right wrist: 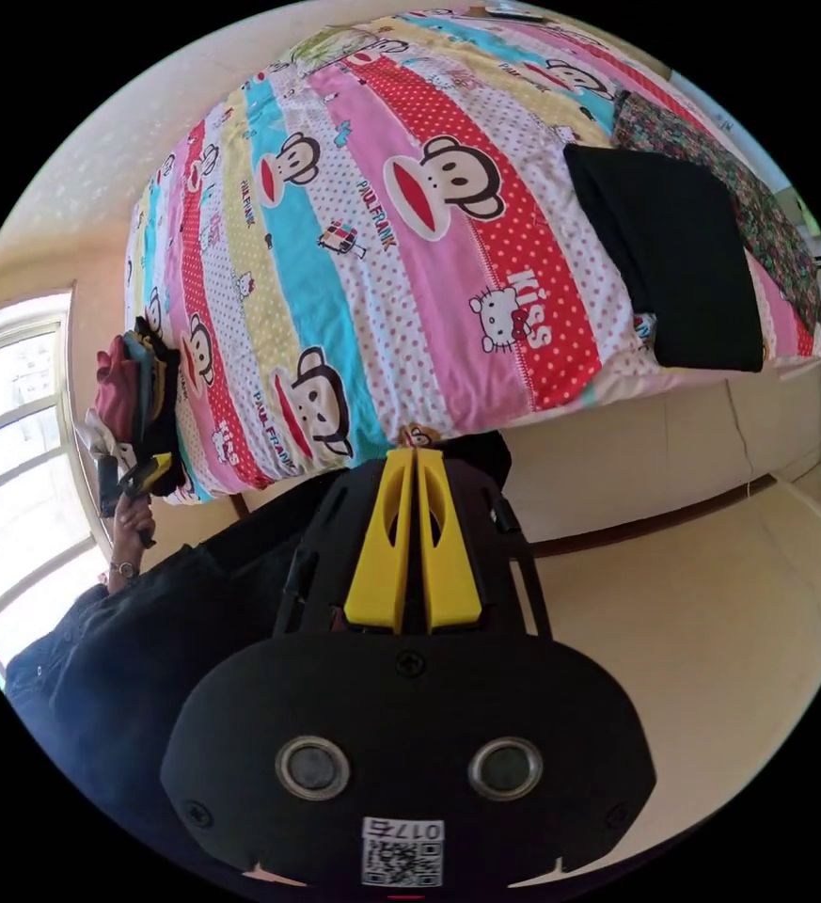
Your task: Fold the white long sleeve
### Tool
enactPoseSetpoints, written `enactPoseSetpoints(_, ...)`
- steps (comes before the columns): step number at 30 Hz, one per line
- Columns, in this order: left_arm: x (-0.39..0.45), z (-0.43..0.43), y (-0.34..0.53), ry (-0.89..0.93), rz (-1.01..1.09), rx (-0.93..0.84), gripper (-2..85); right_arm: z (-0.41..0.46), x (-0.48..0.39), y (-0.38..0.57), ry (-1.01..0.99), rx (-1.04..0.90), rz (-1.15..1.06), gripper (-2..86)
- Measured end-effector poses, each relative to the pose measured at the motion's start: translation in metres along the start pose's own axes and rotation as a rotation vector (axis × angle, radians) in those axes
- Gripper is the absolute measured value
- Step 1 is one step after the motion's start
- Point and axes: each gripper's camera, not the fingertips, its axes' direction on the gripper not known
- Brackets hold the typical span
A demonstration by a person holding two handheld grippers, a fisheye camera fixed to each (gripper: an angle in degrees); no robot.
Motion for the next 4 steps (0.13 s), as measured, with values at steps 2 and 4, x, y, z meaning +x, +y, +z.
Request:
enactPoseSetpoints(2, 0.018, 0.013, -0.008, 0.012, 0.029, -0.002, -1.0, 0.012, 0.018, 0.014, 0.007, -0.027, 0.038, 0.8)
enactPoseSetpoints(4, 0.035, 0.033, -0.013, 0.012, 0.062, -0.024, -1.0, 0.022, 0.044, 0.028, -0.012, -0.041, 0.093, 1.3)
